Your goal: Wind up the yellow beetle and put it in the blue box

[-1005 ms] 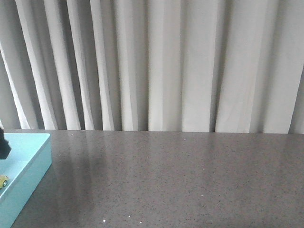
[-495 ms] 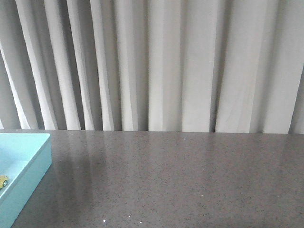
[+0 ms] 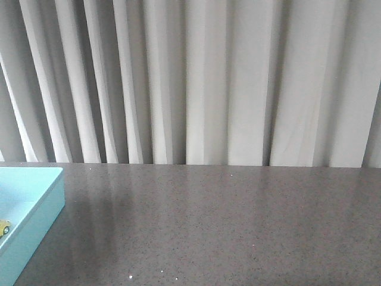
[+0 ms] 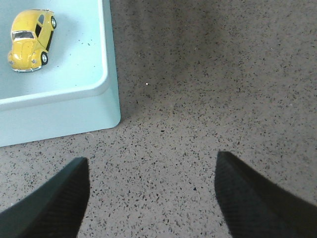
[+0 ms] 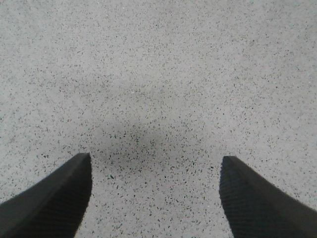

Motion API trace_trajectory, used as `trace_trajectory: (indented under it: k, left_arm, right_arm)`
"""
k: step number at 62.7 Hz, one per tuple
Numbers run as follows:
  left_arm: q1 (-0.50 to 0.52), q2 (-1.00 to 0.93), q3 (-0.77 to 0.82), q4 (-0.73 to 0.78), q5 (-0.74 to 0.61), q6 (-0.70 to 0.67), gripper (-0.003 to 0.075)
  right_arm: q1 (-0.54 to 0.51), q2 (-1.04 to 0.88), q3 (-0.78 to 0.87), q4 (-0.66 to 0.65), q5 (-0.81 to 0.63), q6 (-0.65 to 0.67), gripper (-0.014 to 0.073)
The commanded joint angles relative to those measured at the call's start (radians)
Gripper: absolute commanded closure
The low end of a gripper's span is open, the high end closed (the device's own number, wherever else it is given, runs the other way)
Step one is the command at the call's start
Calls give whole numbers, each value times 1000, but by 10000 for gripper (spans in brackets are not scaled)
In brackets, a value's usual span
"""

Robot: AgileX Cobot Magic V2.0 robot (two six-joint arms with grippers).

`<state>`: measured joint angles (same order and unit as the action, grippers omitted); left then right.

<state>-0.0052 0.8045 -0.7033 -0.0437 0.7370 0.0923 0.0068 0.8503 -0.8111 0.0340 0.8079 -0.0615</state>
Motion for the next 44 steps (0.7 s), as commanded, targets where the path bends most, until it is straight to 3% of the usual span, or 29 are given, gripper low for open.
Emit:
trace_trajectory:
  k: [1,19,28,44]
  left_arm:
    - [-7,-6,-23,-10,-72,-12,290]
    - [-7,-6,-23,-4,-76,-12,587]
    - [-7,-6,-23,-4,-76,-11,700]
    - [-7,-6,-23,-6,-74,-11,727]
  right_arm:
    - [1,-5,-26,3,-41,0,113]
    - [1,-5,-26,3,-28,0,443]
    - [1,-5,-26,3,-28,0,606]
    - [1,-5,-26,2,-28,0,601]
